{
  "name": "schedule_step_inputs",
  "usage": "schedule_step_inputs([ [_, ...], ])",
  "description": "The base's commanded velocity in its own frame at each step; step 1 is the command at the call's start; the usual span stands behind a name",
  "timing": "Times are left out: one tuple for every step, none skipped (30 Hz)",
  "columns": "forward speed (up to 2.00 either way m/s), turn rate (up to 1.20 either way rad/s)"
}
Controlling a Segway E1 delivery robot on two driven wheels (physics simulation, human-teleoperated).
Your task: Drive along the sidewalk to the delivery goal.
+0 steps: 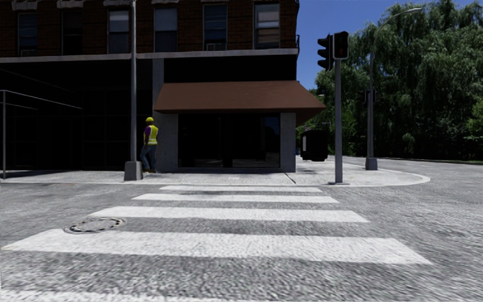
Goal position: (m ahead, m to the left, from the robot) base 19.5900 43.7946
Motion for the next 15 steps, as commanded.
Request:
schedule_step_inputs([
  [2.0, 0.0],
  [2.0, 0.0],
  [2.0, 0.0],
  [2.0, 0.0],
  [2.0, 0.0],
  [2.0, 0.0],
  [2.0, 0.0],
  [2.0, 0.0],
  [2.0, 0.0],
  [2.0, 0.0],
  [2.0, 0.0],
  [2.0, 0.0],
  [2.0, 0.0],
  [2.0, 0.0],
  [2.0, 0.0],
])
